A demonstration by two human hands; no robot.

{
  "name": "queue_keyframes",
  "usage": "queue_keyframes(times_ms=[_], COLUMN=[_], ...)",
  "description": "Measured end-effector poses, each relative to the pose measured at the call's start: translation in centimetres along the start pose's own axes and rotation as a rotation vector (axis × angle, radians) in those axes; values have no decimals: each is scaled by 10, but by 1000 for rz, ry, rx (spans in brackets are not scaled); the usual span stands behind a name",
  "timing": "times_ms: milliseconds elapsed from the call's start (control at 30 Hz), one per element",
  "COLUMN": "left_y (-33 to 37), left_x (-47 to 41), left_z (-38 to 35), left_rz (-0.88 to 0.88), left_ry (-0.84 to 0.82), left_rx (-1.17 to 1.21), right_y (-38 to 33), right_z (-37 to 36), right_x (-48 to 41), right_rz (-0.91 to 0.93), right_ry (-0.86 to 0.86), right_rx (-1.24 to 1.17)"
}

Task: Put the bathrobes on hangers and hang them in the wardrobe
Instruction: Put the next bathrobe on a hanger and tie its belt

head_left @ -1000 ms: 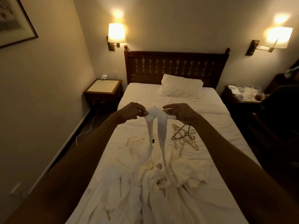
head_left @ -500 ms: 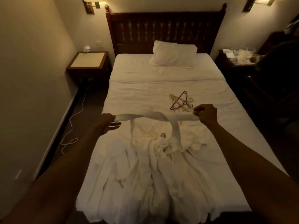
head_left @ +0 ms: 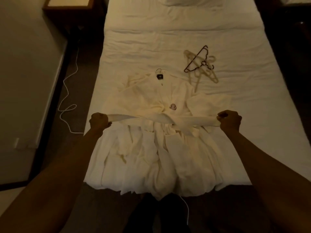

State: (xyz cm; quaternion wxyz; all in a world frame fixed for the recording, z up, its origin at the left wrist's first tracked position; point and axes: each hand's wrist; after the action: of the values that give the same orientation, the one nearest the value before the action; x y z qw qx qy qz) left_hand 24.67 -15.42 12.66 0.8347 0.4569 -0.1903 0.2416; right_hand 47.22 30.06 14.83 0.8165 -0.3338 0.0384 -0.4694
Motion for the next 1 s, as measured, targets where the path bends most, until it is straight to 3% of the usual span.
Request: queue_keyframes(times_ms=[233, 367, 433, 633, 833, 933, 1000], left_y=[-43, -75, -90, -112, -128, -138, -137], left_x=[8, 12, 13, 12, 2, -9, -8], left_z=[-55, -73, -81, -115, -141, -153, -157], left_rz=[-22, 9, -74, -131, -266, -260, -305], left_ry=[36, -90, -143, -311, -371, -314, -167], left_rx=[-345, -646, -701, -718, -618, -557, -488], right_y=[38, 55, 53, 29, 27, 31, 34], right_z=[-70, -102, -117, -166, -198, -205, -210], right_x=[-14, -16, -14, 2, 5, 3, 1], right_rz=[43, 84, 181, 338, 376, 376, 381], right_ry=[-213, -407, -438, -630, -645, -619, -609], right_rx=[109, 491, 534, 235, 367, 418, 401])
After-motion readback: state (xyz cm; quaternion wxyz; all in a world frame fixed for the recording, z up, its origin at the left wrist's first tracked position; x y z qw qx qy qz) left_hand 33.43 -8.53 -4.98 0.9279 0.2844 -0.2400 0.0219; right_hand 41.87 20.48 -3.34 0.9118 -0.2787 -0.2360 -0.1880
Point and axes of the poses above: each hand's wrist, its own x-axis away from the middle knuckle, its own z-axis out of the back of the hand, y = z × x, and after that the axes turned 1 degree about z, right-handed
